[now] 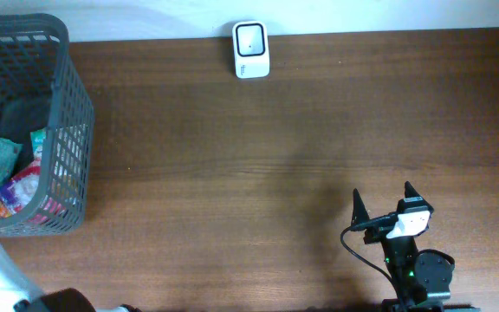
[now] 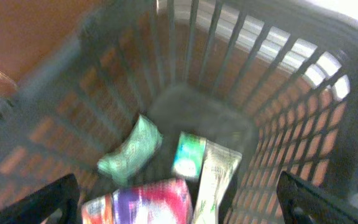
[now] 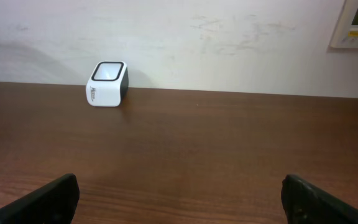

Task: Scan the item barcode
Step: 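Reach the left gripper into the basket and grasp the pink tissue box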

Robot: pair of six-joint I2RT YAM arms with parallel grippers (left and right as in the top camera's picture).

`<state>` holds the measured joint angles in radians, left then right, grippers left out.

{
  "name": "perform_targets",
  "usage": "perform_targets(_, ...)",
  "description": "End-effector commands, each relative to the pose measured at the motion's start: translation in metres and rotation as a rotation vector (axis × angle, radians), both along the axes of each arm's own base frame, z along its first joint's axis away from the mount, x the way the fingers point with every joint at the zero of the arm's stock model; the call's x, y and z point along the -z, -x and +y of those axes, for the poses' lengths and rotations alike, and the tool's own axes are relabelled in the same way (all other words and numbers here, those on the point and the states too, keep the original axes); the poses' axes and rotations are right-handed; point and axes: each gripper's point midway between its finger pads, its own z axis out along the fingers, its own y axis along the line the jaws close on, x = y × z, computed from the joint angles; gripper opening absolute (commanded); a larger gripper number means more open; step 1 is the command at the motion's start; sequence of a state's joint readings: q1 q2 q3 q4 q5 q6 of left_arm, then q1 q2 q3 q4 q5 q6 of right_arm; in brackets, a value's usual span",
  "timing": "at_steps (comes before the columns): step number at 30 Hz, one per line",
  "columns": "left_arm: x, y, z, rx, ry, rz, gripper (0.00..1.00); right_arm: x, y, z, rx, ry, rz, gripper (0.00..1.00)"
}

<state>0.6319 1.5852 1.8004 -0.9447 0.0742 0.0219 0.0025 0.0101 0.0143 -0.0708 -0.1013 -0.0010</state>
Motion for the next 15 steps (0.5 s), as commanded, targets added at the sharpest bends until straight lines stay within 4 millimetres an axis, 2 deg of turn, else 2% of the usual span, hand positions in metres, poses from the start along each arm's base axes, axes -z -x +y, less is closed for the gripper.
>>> perform_targets(1, 0.033, -0.009, 0.01, -0.014, 0.053, 0.076, 0.99, 0.003, 0.0, -0.002, 0.012, 0.003, 0.003, 0.99)
perform_targets(3, 0.058, -0.011, 0.014, -0.022, 0.089, 0.141, 0.99, 0.003, 0.0, -0.002, 0.012, 0.002, 0.003, 0.99)
perform_targets(5, 0.089, 0.0, 0.027, -0.134, 0.117, 0.249, 0.99, 0.003, 0.0, -0.002, 0.012, 0.002, 0.003, 0.99)
perform_targets(7, 0.112, 0.009, 0.029, -0.172, 0.144, 0.334, 0.98, 0.003, 0.0, -0.002, 0.012, 0.003, 0.003, 0.99)
perform_targets(11, 0.152, 0.016, 0.023, -0.164, 0.225, 0.461, 0.87, 0.003, 0.0, -0.002, 0.012, 0.003, 0.003, 0.99)
perform_targets(15, 0.184, 0.012, 0.0, -0.107, 0.302, 0.532, 0.88, 0.003, 0.0, -0.002, 0.012, 0.003, 0.003, 0.99)
